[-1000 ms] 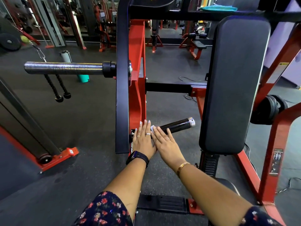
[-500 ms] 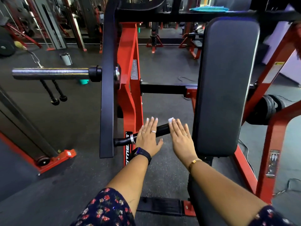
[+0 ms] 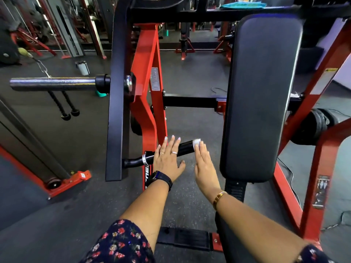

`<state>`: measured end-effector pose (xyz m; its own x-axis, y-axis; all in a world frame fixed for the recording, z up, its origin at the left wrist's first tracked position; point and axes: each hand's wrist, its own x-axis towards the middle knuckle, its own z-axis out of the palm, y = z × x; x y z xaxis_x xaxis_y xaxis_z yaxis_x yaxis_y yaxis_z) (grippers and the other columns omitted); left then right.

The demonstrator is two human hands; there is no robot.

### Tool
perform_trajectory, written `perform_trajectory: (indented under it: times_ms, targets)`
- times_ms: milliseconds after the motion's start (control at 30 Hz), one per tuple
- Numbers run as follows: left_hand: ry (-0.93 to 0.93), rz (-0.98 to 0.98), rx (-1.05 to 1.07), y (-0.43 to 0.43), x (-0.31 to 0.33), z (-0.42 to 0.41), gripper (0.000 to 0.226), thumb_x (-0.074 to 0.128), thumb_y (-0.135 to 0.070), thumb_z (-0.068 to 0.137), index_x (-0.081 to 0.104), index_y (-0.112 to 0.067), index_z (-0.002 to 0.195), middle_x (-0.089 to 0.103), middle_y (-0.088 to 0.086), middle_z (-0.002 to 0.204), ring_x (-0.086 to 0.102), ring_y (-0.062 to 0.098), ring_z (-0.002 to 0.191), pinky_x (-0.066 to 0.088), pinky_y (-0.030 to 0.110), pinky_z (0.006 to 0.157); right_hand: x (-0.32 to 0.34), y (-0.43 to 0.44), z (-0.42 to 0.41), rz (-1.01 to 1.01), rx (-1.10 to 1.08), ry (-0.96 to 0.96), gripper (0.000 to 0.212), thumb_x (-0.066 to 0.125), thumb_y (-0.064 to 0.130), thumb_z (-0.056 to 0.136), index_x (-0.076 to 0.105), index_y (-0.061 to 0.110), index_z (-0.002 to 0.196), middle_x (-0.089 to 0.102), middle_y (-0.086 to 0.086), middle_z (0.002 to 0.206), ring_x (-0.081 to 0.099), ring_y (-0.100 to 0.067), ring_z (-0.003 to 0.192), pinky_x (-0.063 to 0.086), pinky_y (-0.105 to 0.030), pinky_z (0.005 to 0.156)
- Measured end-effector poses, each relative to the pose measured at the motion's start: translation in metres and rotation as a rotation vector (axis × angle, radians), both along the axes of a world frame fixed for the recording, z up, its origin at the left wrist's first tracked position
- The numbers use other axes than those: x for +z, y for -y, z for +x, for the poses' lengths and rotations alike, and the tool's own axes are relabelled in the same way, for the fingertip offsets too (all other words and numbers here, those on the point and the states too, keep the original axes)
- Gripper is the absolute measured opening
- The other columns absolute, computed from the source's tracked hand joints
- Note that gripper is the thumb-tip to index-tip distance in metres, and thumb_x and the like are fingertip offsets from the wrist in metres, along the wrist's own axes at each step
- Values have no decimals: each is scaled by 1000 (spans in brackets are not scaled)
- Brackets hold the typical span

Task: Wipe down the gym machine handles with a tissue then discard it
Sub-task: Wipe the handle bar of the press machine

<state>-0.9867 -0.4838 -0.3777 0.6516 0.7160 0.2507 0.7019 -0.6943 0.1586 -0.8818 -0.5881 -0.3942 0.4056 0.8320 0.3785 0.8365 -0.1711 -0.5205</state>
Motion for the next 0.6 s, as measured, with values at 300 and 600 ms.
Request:
perform_trajectory:
  times_ms: [300, 600]
  targets:
    - [0, 6, 16, -1, -3, 1, 83, 51, -46, 90, 1, -30, 155, -3, -6, 163, -10, 15, 149, -4, 33, 118, 51, -40, 21, 72, -54, -500, 39, 43, 9, 94, 55, 15, 131, 60, -5, 123, 61, -14, 88, 42, -12, 68]
    - [90, 46, 5, -3, -10, 3, 82, 66, -37, 81, 27, -23, 152, 21, -1, 160, 13, 21, 149, 10, 38, 118, 17, -16, -10, 241, -105, -633, 72, 42, -4, 89, 26, 31, 150, 39, 12, 143, 46, -5, 120, 42, -23, 101]
